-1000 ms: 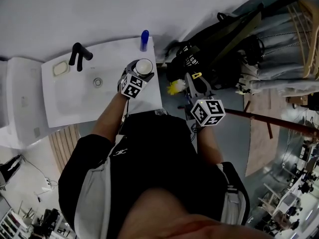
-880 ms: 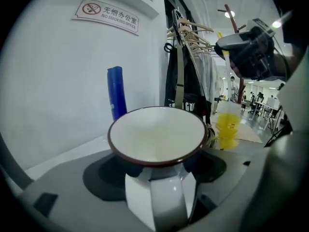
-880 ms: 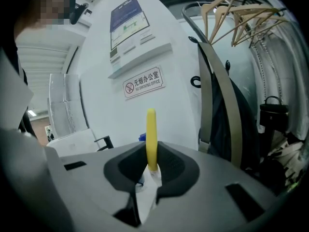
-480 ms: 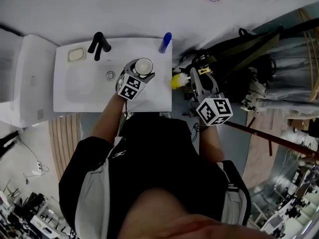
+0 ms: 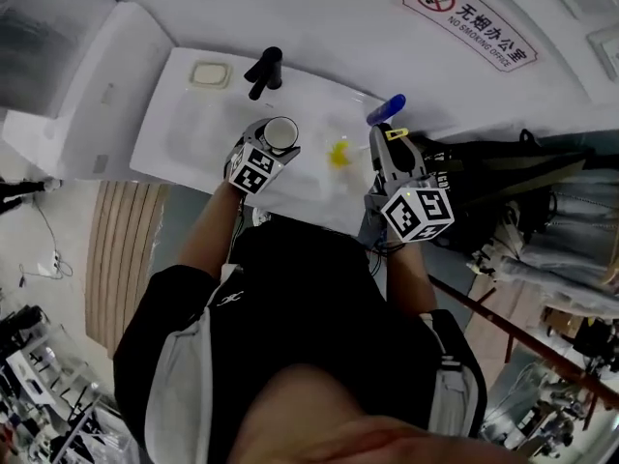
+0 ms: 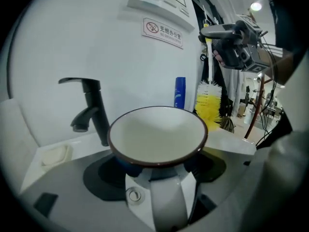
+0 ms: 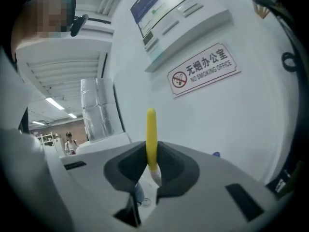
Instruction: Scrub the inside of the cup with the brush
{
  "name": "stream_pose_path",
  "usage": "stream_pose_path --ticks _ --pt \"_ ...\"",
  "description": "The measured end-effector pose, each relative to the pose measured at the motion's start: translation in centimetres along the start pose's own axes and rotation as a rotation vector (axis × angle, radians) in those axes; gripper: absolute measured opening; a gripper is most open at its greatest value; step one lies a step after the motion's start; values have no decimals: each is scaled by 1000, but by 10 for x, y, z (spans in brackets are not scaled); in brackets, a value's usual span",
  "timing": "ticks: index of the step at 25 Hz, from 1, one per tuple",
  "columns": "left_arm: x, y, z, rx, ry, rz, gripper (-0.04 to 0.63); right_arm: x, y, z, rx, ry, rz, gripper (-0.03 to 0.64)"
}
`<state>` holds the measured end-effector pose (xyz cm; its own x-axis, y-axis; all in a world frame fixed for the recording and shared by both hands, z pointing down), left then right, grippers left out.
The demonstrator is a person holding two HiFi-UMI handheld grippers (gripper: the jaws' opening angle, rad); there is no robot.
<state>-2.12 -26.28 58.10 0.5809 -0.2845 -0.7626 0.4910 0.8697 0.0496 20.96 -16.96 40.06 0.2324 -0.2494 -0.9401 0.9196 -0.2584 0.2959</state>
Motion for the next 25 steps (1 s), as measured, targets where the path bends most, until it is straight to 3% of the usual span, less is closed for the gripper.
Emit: stream_pose_path --ticks 12,20,25 --pt "-62 -44 -29 69 -142 -39 396 23 -75 87 264 24 -2 57" --pt "-79 -45 -32 28 -165 -18 396 37 -120 116 384 57 53 57" --pt "-83 -44 -38 10 -149 -9 396 13 -137 135 417 7 50 57"
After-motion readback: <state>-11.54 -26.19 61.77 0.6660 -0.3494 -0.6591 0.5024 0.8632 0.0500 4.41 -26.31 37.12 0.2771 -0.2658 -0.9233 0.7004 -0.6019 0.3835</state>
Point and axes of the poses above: the fingertips, and each gripper's own axes: z forward along the fingers, y to its right, x out of its top, the point moved 8 cm from there along -z, backward along the fingers, and after that the axes turned 2 degrees about -y, right-handed, at the moved point
